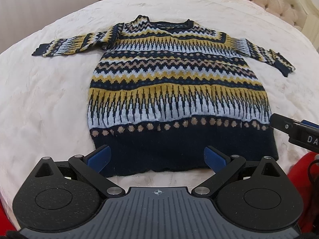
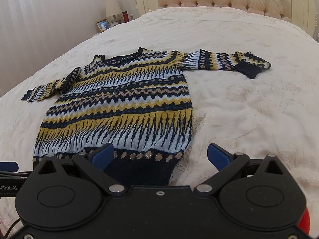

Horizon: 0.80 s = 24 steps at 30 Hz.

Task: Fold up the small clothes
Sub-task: 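Move the left tool toward the navy cuff of a sweater sleeve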

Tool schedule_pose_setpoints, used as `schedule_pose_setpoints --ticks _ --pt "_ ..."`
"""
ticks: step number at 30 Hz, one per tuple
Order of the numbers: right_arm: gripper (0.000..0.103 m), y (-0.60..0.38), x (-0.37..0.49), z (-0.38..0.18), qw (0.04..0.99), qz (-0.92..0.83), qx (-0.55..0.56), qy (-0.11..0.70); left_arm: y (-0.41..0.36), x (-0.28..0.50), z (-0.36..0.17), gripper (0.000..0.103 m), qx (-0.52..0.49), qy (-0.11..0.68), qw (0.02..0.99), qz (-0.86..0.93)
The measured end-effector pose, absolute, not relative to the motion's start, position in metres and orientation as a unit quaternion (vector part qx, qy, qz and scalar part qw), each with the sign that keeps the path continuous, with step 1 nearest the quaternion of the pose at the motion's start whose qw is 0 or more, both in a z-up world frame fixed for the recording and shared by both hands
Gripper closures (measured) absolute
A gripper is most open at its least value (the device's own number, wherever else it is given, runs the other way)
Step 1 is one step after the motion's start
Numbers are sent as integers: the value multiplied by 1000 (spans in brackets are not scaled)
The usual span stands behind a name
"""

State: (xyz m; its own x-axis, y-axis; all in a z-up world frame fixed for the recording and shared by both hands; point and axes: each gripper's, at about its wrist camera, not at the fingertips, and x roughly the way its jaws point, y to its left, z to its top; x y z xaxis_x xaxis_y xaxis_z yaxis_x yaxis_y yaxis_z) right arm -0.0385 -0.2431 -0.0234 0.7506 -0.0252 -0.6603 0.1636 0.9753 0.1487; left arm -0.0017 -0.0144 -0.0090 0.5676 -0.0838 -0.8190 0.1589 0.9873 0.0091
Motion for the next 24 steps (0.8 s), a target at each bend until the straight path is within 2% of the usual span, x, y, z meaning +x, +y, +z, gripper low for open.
schedule_pose_setpoints --ticks 24 --pt "3 -242 -38 -25 930 -48 102 349 -13 0 -11 2 37 461 884 -70"
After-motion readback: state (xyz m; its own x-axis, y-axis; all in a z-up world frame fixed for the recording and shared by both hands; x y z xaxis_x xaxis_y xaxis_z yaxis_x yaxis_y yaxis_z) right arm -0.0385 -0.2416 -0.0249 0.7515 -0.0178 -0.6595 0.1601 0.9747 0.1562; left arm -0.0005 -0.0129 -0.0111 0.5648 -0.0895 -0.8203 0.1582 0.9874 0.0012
